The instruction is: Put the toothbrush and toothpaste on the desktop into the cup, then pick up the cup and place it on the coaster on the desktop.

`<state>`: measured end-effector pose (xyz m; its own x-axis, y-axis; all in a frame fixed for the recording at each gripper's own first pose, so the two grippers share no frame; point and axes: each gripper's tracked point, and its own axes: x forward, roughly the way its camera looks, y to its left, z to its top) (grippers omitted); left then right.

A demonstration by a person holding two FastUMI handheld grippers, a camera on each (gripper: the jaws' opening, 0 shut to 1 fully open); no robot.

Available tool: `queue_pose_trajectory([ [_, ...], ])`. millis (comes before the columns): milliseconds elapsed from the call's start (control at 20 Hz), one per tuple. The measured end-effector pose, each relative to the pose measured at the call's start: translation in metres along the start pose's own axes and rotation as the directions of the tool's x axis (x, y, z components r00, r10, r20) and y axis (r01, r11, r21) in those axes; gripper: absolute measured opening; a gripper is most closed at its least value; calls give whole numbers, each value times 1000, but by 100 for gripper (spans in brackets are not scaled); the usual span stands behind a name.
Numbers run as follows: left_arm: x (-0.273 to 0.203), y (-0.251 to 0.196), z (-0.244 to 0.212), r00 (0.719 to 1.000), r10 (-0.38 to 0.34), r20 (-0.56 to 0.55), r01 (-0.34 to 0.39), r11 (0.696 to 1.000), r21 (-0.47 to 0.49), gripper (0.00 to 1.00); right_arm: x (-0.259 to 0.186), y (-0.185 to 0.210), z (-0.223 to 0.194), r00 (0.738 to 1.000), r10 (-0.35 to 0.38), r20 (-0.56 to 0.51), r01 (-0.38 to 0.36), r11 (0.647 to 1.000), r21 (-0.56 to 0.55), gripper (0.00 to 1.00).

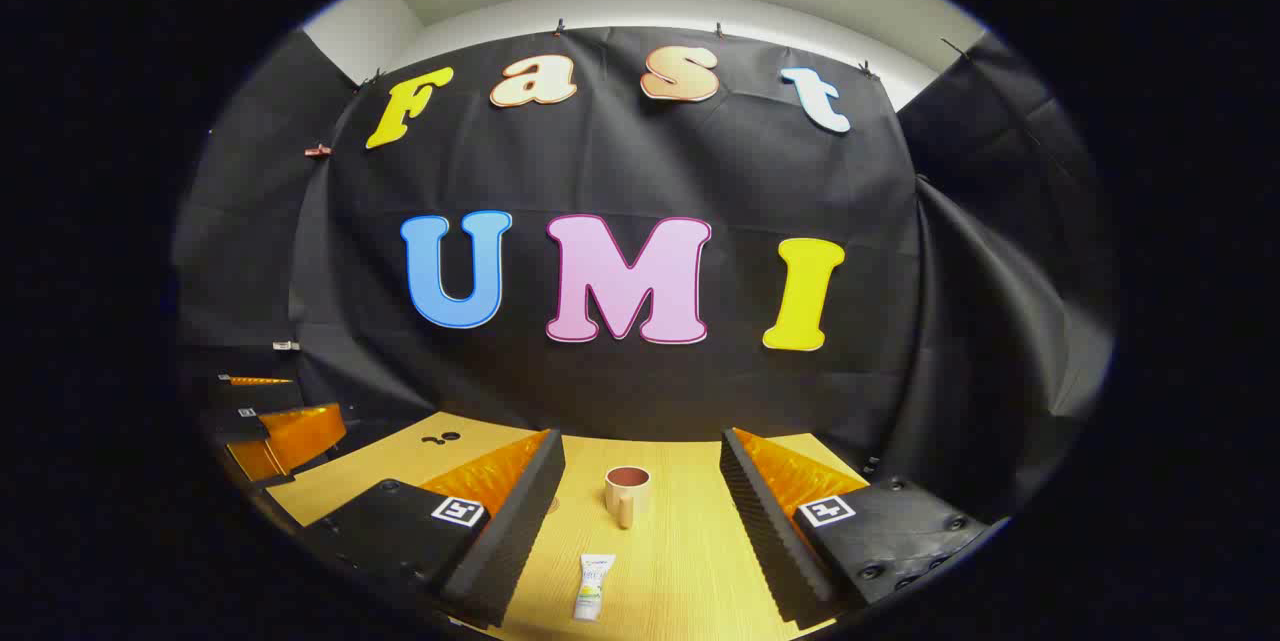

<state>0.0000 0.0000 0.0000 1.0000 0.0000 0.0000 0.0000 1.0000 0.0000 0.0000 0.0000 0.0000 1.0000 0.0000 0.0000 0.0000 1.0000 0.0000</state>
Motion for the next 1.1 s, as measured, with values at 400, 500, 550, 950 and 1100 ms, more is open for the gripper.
queue_pose_trajectory([
  [400, 35, 1, 4, 997, 71, 10, -71, 997, 23, 97, 43, -29, -45, 991, -27, -128, 39, 995, 87, 98],
  [500, 40, 3, 3, 997, 80, 1, -80, 997, 16, 97, 49, -33, -53, 988, -31, -150, 45, 995, 92, 99],
  [550, 42, 4, 2, 997, 83, -5, -83, 996, 10, 97, 52, -34, -54, 987, -33, -155, 47, 995, 91, 99],
  [950, 61, 14, -8, 992, 114, -58, -118, 990, -78, 97, 68, -40, -95, 961, -40, -272, 69, 993, 97, 100],
  [1100, 65, 26, -14, 986, 152, -63, -157, 984, -84, 97, 73, -30, -114, 939, -7, -343, 37, 996, 81, 98],
])
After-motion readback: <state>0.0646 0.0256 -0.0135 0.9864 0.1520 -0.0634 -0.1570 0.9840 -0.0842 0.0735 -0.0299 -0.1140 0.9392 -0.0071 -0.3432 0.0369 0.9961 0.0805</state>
